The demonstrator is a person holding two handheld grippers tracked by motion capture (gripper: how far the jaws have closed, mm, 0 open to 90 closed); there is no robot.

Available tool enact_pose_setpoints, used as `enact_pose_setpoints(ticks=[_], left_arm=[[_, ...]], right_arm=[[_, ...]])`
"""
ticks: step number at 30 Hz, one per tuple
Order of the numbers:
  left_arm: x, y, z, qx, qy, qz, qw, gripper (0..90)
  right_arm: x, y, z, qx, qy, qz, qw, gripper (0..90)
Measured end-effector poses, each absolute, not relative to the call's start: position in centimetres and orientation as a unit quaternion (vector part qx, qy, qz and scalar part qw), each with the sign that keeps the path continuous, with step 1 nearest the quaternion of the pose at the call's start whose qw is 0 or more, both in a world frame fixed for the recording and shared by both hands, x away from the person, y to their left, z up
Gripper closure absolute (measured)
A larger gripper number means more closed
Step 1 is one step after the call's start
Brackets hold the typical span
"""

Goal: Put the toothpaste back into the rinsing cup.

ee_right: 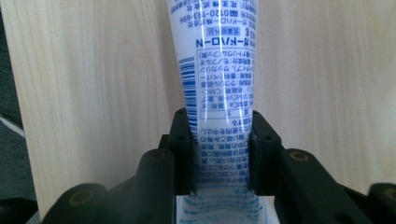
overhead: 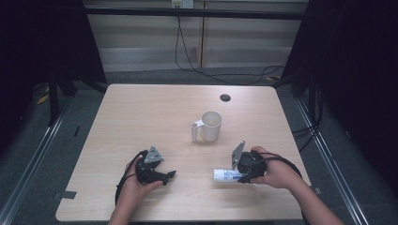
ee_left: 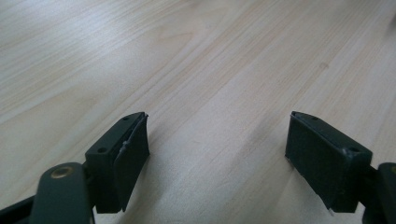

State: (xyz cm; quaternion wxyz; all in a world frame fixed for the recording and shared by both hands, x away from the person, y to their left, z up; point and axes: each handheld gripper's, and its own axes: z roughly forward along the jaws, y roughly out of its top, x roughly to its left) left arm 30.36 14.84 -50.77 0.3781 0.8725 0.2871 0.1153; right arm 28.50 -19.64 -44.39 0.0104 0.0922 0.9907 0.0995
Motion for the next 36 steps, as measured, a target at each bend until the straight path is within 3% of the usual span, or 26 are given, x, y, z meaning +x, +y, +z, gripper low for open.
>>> enact_pose_setpoints(ticks=[4, 8, 16, 27, 36], left_arm=[[30.4, 14.3, -50.0, 0.888, 0.279, 0.102, 0.35, 27.9], [30.1, 13.0, -49.1, 0.901, 0.259, 0.088, 0.337, 27.8], [28.9, 9.0, -46.4, 0.941, 0.155, 0.053, 0.296, 28.6], [28.3, 5.4, -43.4, 0.949, 0.087, 0.028, 0.302, 31.8], [27.8, 3.3, -43.5, 0.958, 0.06, 0.025, 0.278, 35.5]], right_arm=[[28.7, -19.6, -43.7, 0.088, 0.991, 0.098, 0.016, 68.1], [28.7, -19.5, -43.1, 0.078, 0.991, 0.107, 0.016, 68.0], [28.7, -18.2, -43.0, 0.05, 0.993, 0.1, 0.02, 68.0], [29.1, -16.7, -42.5, 0.036, 0.993, 0.107, 0.023, 67.9], [28.9, -15.5, -42.7, 0.017, 0.993, 0.114, 0.019, 67.8]])
